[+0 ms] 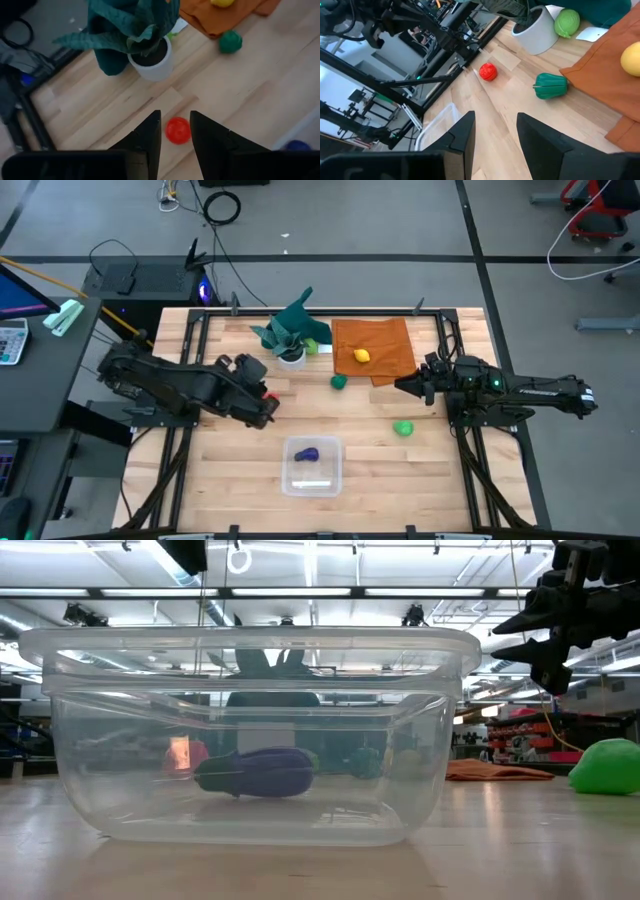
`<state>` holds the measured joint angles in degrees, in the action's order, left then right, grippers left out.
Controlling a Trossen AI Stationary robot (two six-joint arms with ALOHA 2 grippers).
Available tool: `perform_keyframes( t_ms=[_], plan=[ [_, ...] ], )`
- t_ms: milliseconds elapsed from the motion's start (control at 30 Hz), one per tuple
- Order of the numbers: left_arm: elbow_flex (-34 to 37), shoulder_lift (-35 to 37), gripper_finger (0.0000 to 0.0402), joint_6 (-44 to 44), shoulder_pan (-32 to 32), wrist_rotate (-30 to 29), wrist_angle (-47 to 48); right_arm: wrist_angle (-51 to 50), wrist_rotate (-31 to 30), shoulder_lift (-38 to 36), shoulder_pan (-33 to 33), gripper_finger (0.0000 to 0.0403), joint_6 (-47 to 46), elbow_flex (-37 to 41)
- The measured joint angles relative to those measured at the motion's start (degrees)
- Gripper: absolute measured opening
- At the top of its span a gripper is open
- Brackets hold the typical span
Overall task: Pick and placing Produce into tupperware
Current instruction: Put the tomato into the transparent bin
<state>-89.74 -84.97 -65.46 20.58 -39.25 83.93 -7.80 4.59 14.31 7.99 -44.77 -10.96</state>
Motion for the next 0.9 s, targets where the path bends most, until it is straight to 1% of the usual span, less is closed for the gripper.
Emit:
perform_keyframes(
  t_ms=[100,200,300,433,533,600,733,800,900],
  plan=[
    [5.6,4.0,0.0110,-4.5,1.3,0.0,-4.0,0.0,0.0,0.0,0.0,0.0112,0.0,0.0],
    [13.7,8.4,0.0110,-8.8,3.0,0.2,-9.9,-0.1,-0.2,0.0,0.0,0.0112,0.0,0.0],
    [21.4,12.1,0.0110,-12.5,3.4,2.0,-15.4,-0.1,-1.0,0.0,0.0,0.0112,0.0,0.0],
    [29.5,15.1,0.0110,-17.8,1.0,5.7,-17.7,-0.1,-1.5,0.0,0.0,0.0112,0.0,0.0],
    [33.8,16.6,0.0110,-20.0,-2.2,9.4,-18.6,-0.4,-1.5,0.0,0.0,0.0112,0.0,0.0],
    [36.2,17.3,0.0110,-19.5,-4.5,11.5,-21.4,-0.4,-1.5,0.1,0.0,0.0112,-0.2,0.0],
    [39.4,18.1,0.0110,-10.7,-9.8,16.5,-31.0,-0.5,-1.5,0.8,0.0,0.0112,-0.2,0.0],
    [39.8,18.1,0.0110,-6.5,-12.7,18.6,-33.2,-0.6,-1.6,1.4,0.0,0.0112,-0.6,0.0],
    [39.8,17.9,0.0115,-2.1,-16.8,19.6,-34.9,-0.6,-1.8,2.7,0.0,0.0112,-0.8,0.0]
  ],
)
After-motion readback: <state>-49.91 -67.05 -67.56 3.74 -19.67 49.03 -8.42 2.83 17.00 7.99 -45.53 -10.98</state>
